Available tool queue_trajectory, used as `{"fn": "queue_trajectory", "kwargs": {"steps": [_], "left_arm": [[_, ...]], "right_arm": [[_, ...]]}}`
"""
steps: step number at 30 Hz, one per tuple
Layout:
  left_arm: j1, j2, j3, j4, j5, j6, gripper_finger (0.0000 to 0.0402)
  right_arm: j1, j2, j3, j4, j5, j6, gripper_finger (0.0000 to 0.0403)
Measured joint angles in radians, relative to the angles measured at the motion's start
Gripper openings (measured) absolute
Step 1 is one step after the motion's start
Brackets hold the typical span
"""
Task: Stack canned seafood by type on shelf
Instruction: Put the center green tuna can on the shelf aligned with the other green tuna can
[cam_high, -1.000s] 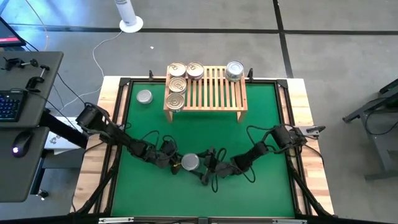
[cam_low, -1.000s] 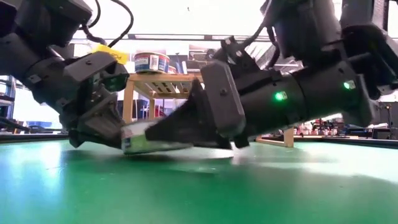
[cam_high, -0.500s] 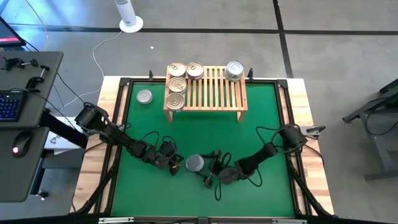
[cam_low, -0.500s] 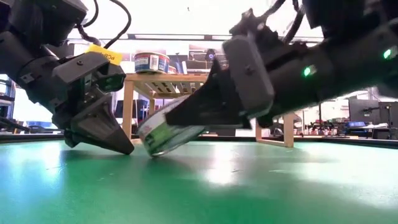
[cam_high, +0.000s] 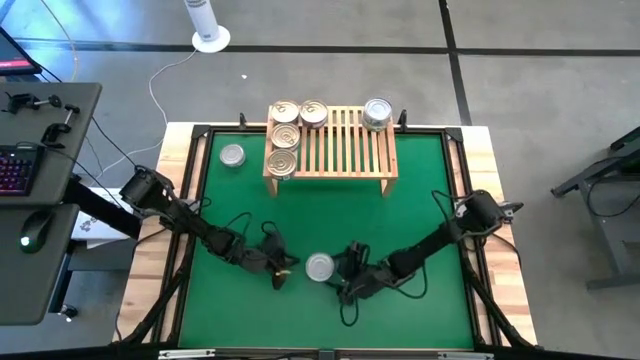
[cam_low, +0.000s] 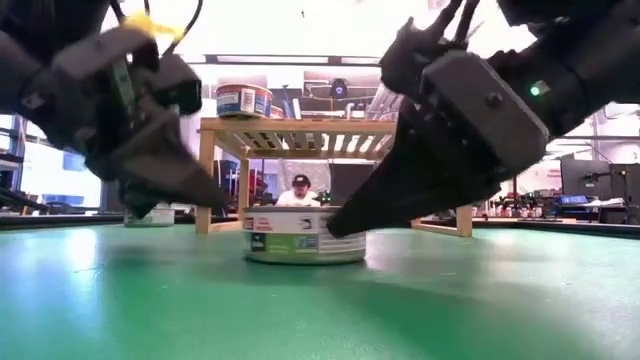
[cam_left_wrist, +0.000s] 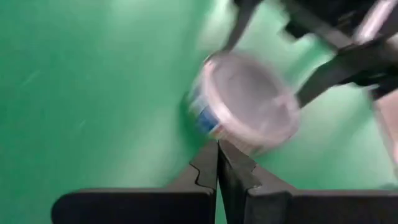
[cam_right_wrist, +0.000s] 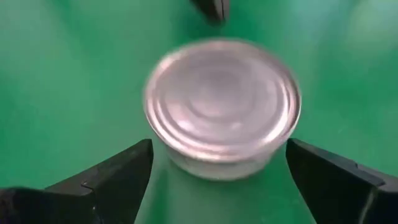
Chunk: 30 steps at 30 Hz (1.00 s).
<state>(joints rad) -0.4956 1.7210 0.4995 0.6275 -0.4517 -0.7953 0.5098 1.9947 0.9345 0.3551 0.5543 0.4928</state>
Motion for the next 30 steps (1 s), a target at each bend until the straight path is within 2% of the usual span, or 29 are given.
{"fn": "queue_trajectory", "kwargs": {"steps": [5, 12, 21, 26, 30], "left_arm": [[-0.005, -0.001, 0.0, 0.11, 0.002, 0.073, 0.0], [-0.002, -0.001, 0.0, 0.093, 0.005, 0.073, 0.0], [-0.002, -0.001, 0.0, 0.091, 0.005, 0.068, 0.0], [-0.002, -0.001, 0.0, 0.079, 0.02, 0.067, 0.0], [-0.002, -0.001, 0.0, 0.073, 0.023, 0.064, 0.0]], "right_arm": [[-0.048, -0.002, 0.0, -0.05, -0.134, 0.004, 0.0359], [-0.085, -0.002, 0.001, -0.042, -0.199, -0.003, 0.036], [-0.093, -0.002, 0.029, -0.046, -0.217, -0.063, 0.036], [-0.092, -0.006, 0.078, -0.136, -0.213, -0.064, 0.0365], [-0.092, -0.006, 0.127, -0.216, -0.201, -0.085, 0.0386]]}}
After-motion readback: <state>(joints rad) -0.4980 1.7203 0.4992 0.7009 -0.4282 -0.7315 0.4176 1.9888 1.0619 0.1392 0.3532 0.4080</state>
